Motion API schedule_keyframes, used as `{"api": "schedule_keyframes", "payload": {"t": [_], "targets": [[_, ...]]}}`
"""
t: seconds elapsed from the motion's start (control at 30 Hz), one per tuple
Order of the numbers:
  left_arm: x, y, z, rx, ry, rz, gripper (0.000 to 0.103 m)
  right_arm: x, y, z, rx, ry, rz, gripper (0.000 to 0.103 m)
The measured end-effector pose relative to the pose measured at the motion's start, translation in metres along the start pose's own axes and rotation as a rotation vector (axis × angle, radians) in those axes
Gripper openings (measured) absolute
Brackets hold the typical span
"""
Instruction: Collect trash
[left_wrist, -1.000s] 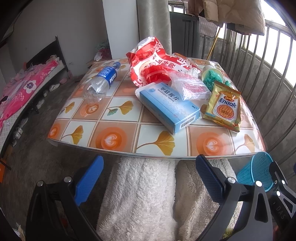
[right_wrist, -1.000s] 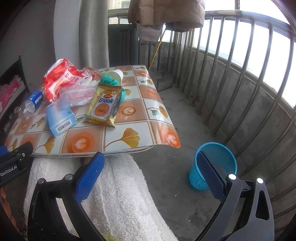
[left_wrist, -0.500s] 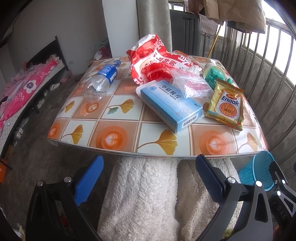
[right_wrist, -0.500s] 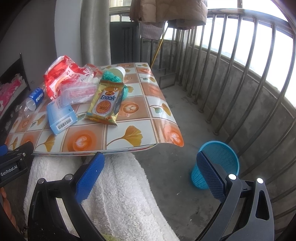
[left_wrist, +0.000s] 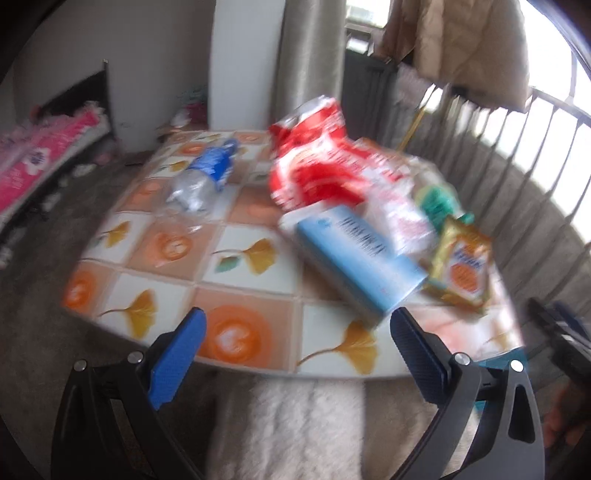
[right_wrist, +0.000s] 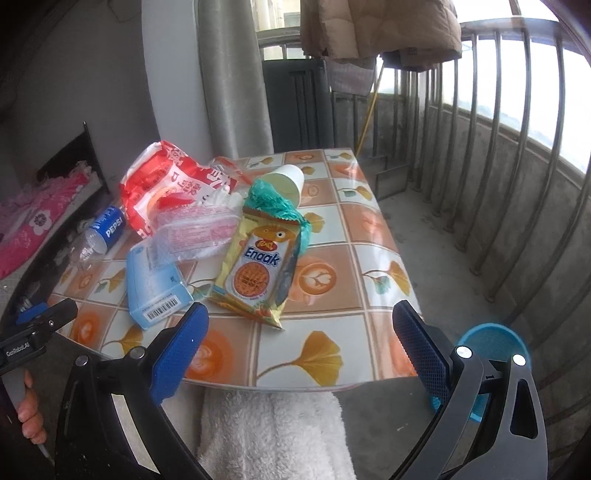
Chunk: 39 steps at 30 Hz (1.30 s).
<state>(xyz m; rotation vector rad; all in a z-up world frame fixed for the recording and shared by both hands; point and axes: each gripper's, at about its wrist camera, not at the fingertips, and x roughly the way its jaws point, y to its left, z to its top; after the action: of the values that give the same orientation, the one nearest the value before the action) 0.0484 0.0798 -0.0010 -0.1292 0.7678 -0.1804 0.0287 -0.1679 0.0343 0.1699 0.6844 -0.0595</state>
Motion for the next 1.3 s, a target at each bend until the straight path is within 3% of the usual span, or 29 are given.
{"api": "schedule_keyframes", "payload": {"t": [0.2, 0.3, 0.43, 0.5, 0.67, 0.8, 0.87, 0.93, 1.03, 1.3], "targets": [[0.026, 0.008, 0.014, -0.102, 0.032, -0.146, 0.097, 0.042, -0.015, 0.017, 0.143, 0.117, 0.122, 0.095], [0.037, 0.002, 0.026, -0.086, 0.018, -0.193, 0.097, 0.062, -0.024, 0.022, 0.21, 0.171, 0.195, 0.086], [0.053, -0.01, 0.047, -0.081, -0.012, -0.334, 0.097, 0.09, -0.035, 0.027, 0.312, 0.245, 0.302, 0.073], [0.064, -0.015, 0.059, -0.082, -0.012, -0.388, 0.092, 0.098, -0.04, 0.028, 0.346, 0.261, 0.345, 0.07], [0.108, -0.029, 0.081, -0.093, 0.061, -0.388, 0.063, 0.113, -0.046, 0.033, 0.382, 0.278, 0.419, 0.058], [0.131, -0.036, 0.087, -0.079, 0.097, -0.378, 0.041, 0.12, -0.044, 0.034, 0.379, 0.297, 0.443, 0.041], [0.134, -0.036, 0.087, -0.079, 0.104, -0.375, 0.025, 0.123, -0.045, 0.034, 0.372, 0.301, 0.437, 0.03], [0.133, -0.036, 0.087, -0.08, 0.1, -0.384, 0.02, 0.123, -0.046, 0.034, 0.367, 0.302, 0.436, 0.017], [0.122, -0.036, 0.086, -0.072, 0.068, -0.396, 0.014, 0.118, -0.049, 0.034, 0.364, 0.291, 0.444, 0.007], [0.087, -0.045, 0.096, -0.039, 0.0, -0.44, 0.008, 0.085, -0.049, 0.039, 0.303, 0.205, 0.443, 0.001]]}}
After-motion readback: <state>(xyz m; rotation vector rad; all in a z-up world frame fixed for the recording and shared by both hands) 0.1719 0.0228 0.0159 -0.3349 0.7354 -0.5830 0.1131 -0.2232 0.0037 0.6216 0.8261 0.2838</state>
